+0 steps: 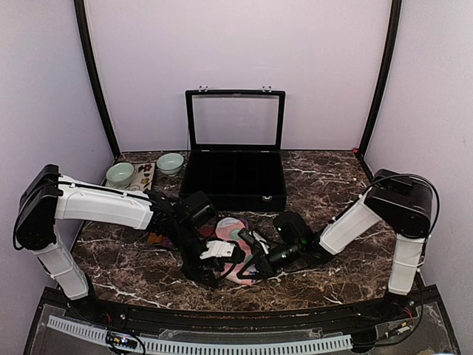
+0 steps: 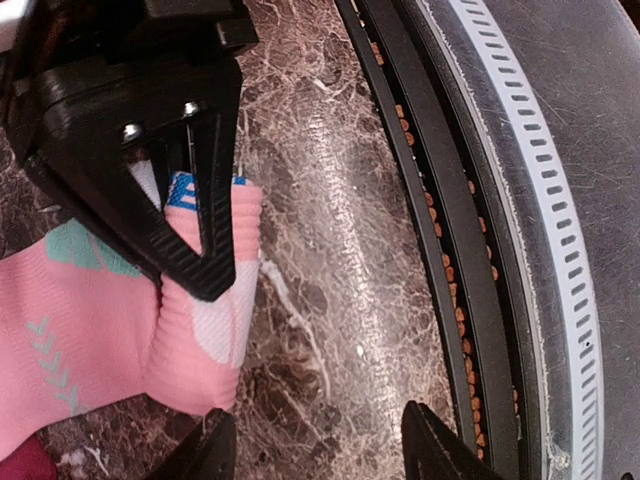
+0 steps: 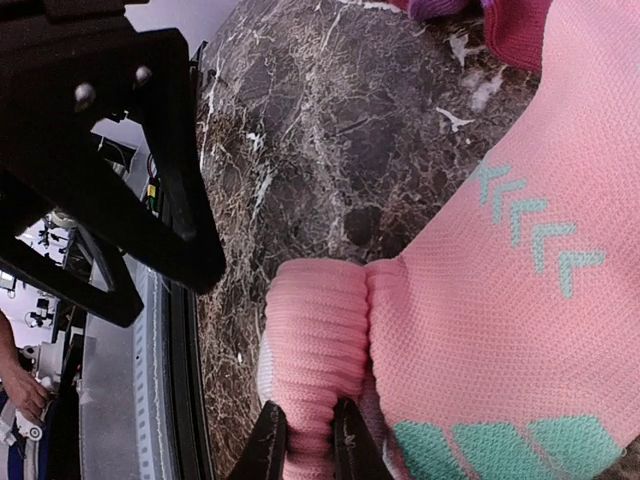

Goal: Roll the socks
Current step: Roll the sock at the center of the board.

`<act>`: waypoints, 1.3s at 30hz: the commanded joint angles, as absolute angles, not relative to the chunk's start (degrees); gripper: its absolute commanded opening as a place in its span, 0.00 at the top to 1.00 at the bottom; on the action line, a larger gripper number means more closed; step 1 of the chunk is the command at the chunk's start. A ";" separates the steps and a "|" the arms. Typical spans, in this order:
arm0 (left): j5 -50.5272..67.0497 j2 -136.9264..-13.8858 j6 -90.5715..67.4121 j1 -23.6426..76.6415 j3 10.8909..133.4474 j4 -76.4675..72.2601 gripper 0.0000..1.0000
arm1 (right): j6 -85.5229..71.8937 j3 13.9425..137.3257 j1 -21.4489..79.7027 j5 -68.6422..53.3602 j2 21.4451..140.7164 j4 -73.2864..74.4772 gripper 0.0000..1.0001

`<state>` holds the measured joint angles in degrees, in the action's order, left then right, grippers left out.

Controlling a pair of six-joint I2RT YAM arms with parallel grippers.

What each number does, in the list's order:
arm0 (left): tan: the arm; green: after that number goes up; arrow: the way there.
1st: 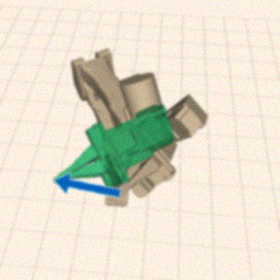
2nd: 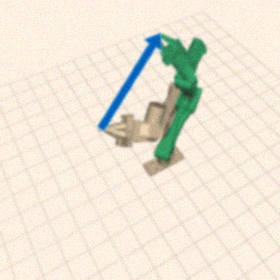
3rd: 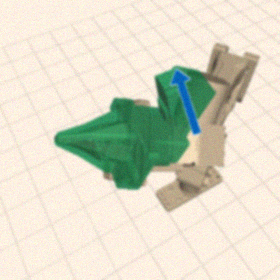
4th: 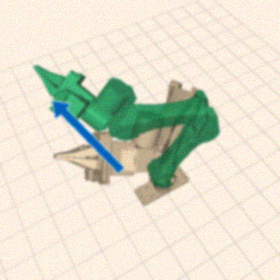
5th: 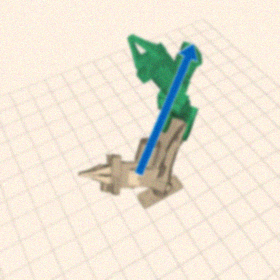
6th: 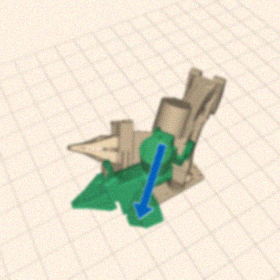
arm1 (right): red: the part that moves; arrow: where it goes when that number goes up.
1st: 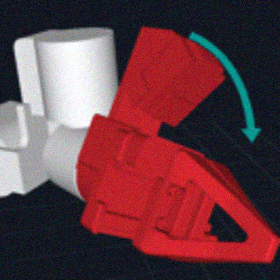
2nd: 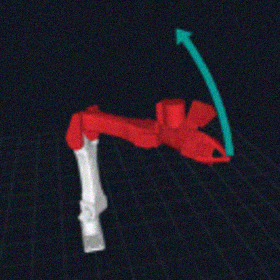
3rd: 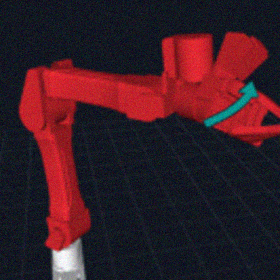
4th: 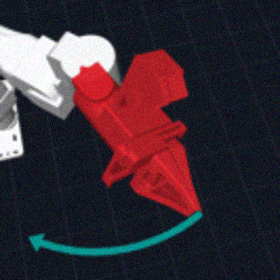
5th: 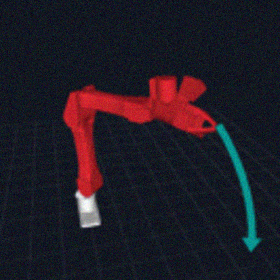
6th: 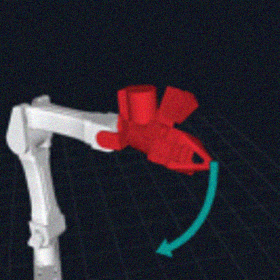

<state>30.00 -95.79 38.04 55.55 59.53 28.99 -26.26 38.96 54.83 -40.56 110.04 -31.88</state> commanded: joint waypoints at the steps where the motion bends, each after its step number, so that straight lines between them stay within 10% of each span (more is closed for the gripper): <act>1: 27.93 -96.99 39.07 56.42 58.50 22.67 0.44 | -29.69 35.82 54.33 -34.80 116.55 -12.35 1.00; 39: 21.04 -100.81 42.70 60.90 61.57 17.38 0.54 | -35.52 33.59 52.03 -37.15 121.61 -16.34 1.00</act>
